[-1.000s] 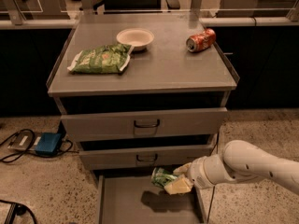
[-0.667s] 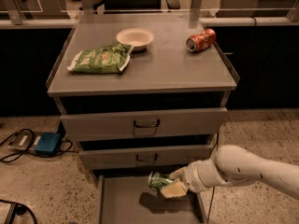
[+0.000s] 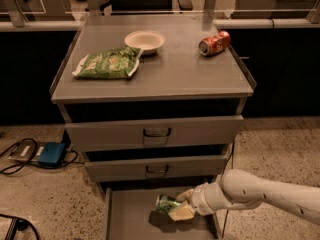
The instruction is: Place green can into bottom drawer
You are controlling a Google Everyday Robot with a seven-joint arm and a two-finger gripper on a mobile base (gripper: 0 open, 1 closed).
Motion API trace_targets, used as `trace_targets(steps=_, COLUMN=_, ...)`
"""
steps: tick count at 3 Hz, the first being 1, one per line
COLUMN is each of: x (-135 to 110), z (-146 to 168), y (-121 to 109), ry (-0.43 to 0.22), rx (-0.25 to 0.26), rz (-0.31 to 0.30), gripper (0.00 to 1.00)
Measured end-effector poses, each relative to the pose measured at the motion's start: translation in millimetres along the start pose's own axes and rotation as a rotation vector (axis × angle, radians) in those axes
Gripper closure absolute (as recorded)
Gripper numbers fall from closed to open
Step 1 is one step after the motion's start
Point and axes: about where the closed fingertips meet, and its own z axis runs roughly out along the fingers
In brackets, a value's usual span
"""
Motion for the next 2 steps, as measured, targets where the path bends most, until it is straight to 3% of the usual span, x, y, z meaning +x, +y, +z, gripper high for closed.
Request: trace_targets(steps=2, x=31, z=72, y=-49, ry=0.008, rx=-0.026, rz=0.032, gripper=1.00)
